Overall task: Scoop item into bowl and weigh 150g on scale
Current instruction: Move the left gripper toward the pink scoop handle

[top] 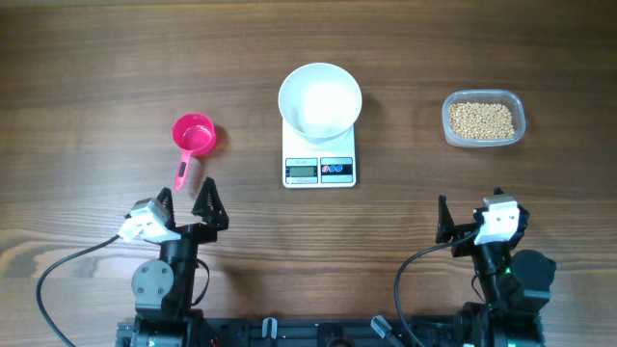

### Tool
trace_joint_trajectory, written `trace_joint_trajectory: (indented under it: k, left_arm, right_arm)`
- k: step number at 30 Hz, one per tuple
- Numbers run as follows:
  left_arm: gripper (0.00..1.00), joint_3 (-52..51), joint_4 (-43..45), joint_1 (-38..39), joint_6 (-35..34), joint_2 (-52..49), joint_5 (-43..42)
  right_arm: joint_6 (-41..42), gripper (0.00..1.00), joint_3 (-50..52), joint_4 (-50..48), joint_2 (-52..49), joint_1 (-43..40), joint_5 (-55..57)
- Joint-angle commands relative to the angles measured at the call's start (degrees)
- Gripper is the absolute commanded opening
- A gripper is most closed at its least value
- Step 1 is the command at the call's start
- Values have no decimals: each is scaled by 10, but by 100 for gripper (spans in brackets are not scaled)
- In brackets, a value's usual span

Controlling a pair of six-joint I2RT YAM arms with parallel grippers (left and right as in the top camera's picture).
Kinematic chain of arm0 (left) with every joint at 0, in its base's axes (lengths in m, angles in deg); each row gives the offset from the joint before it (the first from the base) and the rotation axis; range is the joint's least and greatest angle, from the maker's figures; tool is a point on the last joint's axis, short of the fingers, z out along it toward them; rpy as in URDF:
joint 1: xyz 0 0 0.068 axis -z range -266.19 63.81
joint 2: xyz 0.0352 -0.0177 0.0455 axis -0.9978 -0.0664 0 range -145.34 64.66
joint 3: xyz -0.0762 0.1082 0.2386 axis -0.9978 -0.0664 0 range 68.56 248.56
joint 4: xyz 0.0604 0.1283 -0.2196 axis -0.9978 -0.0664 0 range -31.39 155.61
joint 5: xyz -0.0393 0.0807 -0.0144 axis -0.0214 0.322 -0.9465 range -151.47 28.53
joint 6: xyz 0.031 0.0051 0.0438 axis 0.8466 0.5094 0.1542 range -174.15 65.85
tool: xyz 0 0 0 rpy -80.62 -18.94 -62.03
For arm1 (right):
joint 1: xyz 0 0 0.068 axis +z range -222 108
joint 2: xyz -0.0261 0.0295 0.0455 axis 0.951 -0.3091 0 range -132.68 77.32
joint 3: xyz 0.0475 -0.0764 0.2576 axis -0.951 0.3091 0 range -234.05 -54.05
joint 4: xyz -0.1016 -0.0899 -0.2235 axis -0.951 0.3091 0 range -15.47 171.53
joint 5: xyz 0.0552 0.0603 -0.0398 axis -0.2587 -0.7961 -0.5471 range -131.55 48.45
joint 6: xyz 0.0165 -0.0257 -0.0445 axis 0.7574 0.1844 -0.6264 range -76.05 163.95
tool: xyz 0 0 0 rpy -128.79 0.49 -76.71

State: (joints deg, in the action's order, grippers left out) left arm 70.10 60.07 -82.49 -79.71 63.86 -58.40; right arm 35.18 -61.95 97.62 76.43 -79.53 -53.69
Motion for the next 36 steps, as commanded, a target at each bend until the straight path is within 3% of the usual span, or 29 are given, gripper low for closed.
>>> trace_joint_trajectory:
  k: [1,28,32,36]
  left_arm:
    - [100,-6,4,3,13,5,-5]
    - [100,-5,2,3,16,4,-24]
    - [100,60,-75,3,55,-13,-52]
    - [100,176,-169,3,76,-118,-32]
  right_arm:
    - [8,100,2,-1,6,2,7]
    - [8,100,2,-1,6,2,7]
    - [8,100,2,-1,6,2,7]
    - [8,100,2,-1,6,2,7]
